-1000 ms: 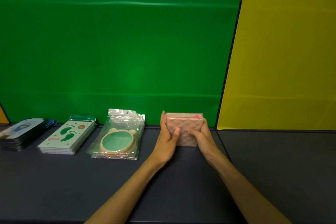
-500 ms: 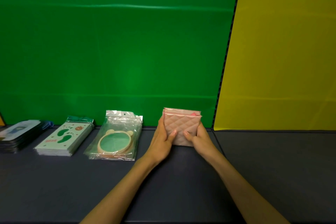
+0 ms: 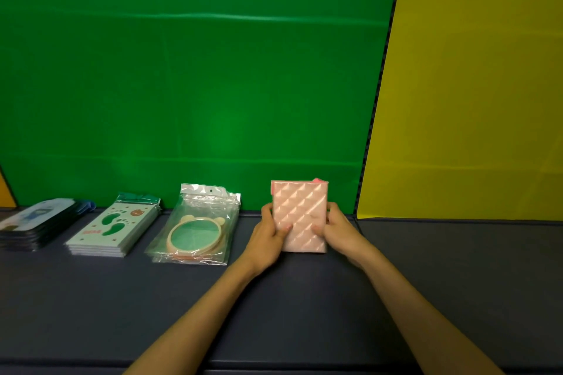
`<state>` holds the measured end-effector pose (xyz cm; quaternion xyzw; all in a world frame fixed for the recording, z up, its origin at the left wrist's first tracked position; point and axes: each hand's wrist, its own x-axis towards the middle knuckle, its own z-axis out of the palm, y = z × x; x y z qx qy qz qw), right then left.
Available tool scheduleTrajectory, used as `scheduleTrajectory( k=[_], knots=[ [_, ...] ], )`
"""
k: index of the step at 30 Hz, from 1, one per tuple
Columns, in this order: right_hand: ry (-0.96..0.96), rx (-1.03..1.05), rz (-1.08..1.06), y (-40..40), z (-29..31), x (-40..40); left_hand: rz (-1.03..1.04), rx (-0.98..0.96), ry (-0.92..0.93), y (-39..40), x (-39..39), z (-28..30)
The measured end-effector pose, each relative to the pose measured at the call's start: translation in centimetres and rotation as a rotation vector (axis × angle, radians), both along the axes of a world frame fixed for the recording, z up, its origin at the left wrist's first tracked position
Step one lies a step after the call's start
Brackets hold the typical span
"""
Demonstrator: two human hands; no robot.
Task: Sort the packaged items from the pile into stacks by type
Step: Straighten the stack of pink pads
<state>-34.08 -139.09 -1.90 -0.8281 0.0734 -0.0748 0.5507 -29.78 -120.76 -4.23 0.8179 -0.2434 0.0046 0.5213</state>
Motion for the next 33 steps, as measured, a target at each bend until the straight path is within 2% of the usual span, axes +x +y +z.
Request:
scheduleTrajectory(
  k=[3, 5, 11, 17, 22, 26, 29, 33],
  knots=[
    [0.068, 0.083, -0.026, -0.1, 0.7, 0.2, 0.086, -0.056, 0.185, -0.3, 0.2, 0.3],
    [0.098, 0.085, -0.05, -0.1, 0.5, 0.4, 0.147, -0.02, 0.223, -0.3, 0.3, 0.4],
    [0.18, -0.021, -0.122, -0.2, -0.8, 0.1, 0.189, 0.057, 0.213, -0.1, 0.0, -0.4],
    [0.226, -0.033, -0.141, -0.1, -0.8, -0.2, 0.194, 0.124, 0.177, -0.3, 0.7, -0.6],
    [0.232, -0.046, -0.142, 0.2, -0.3, -0.4, 0.239, 0.317, 0.144, -0.6, 1.3, -0.4],
    [0.258, -0.136, -0.142, 0.3, -0.1, -0.4, 0.266, 0.409, 0.148, -0.9, 1.5, 0.0],
    [0.282, -0.244, -0.158, 0.4, 0.2, -0.3, 0.293, 0.434, 0.146, -1.0, 1.6, 0.1],
    [0.29, -0.251, -0.145, 0.7, 0.4, 0.0, 0.285, 0.442, 0.142, -1.2, 1.6, -0.1]
  ],
)
